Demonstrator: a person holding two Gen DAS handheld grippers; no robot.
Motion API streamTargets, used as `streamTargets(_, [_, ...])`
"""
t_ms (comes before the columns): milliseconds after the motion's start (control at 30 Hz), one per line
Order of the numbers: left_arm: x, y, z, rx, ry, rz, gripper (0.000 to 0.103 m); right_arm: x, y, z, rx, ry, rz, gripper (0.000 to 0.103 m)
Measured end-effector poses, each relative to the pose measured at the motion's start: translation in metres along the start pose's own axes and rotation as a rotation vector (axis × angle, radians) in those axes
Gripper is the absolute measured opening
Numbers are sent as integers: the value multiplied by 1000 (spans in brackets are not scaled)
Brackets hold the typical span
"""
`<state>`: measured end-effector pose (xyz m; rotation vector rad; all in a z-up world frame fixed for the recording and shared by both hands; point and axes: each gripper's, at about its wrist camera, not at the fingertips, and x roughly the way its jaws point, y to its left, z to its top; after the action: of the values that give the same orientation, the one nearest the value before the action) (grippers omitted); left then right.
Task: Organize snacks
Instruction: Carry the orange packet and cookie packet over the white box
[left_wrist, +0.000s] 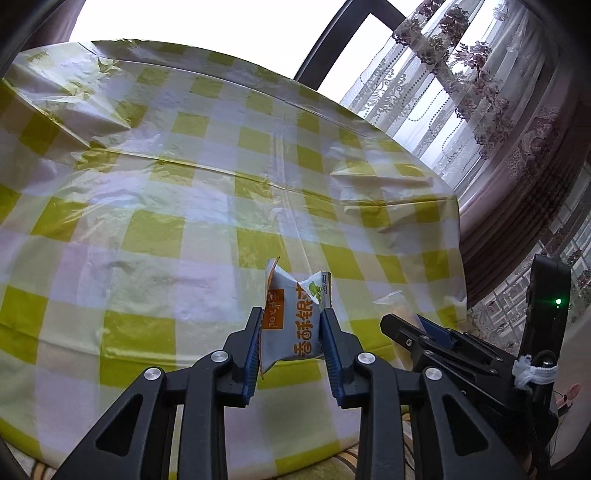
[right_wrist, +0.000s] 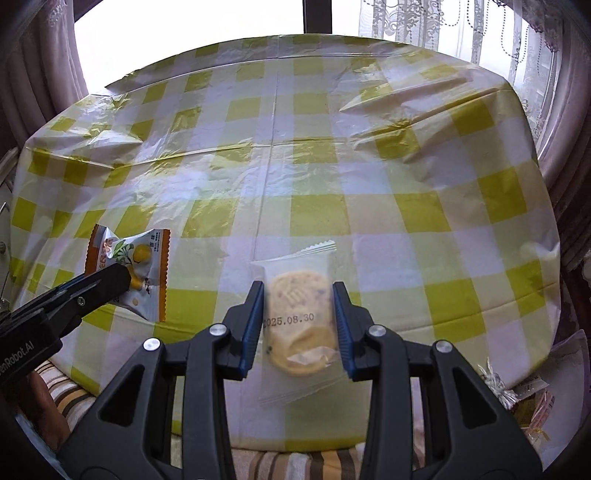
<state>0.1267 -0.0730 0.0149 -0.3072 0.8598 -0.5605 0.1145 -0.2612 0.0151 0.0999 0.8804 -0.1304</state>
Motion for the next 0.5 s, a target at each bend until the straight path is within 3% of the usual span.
streamTargets(500, [-20, -83, -47, 73, 56, -186, 31, -83, -64, -52, 70, -53, -112, 40])
